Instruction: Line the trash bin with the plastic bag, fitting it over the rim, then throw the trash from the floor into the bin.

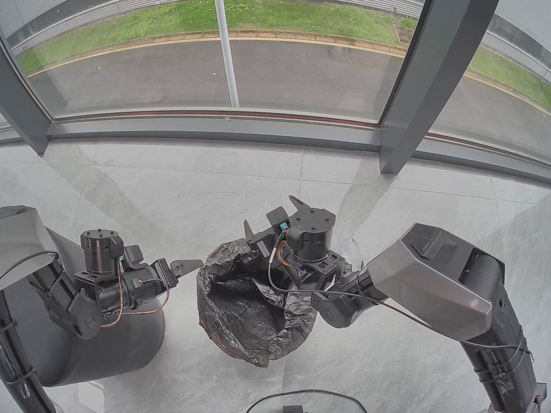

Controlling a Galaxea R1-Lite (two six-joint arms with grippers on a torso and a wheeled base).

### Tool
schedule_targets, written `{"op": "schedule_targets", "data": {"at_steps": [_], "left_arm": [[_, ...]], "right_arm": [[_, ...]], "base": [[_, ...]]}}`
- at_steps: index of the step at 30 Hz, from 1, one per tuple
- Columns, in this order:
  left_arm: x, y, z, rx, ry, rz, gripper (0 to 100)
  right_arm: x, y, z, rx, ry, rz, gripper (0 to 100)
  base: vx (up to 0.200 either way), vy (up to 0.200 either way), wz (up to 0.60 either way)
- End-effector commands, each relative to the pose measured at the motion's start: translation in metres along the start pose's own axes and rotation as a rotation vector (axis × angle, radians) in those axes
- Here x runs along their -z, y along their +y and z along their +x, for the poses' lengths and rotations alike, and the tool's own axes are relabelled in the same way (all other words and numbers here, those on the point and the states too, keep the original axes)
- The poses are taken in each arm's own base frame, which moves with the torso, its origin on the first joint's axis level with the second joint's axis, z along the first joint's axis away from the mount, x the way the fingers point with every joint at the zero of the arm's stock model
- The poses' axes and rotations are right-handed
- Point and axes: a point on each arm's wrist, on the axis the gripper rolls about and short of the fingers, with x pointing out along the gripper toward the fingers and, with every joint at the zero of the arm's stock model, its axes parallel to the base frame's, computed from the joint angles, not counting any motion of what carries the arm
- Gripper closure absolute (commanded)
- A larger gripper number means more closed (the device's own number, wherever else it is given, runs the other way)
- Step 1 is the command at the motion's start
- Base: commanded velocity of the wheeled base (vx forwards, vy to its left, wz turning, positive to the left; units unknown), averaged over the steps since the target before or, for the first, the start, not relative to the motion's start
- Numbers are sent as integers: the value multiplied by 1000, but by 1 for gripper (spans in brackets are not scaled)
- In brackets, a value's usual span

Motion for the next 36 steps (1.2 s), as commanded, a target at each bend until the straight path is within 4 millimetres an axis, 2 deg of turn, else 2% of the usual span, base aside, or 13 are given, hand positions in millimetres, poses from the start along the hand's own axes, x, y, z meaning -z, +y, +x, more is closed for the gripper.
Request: {"op": "schedule_targets", "data": {"at_steps": [1,6,13,18,23,30,36], "left_arm": [[2,-32,-16,78,-14,27,0],[8,-51,-25,90,-41,62,0],[17,-68,-26,-23,-147,105,0],[20,-68,-27,-60,-179,181,0],[25,-67,-23,-62,-187,202,0],[24,-67,-23,-58,-202,198,0],[24,-66,-23,-56,-197,192,0]], "right_arm": [[-32,0,-16,-16,-36,11,0],[-29,-11,-26,25,38,-11,0],[-3,-65,-33,114,189,3,0],[10,-92,-35,169,234,38,0],[35,-120,-28,229,346,94,0],[27,-142,-11,290,553,360,0],[19,-143,-3,210,647,453,0]], "base": [[0,0,0],[0,0,0],[0,0,0],[0,0,0],[0,0,0],[0,0,0],[0,0,0]]}}
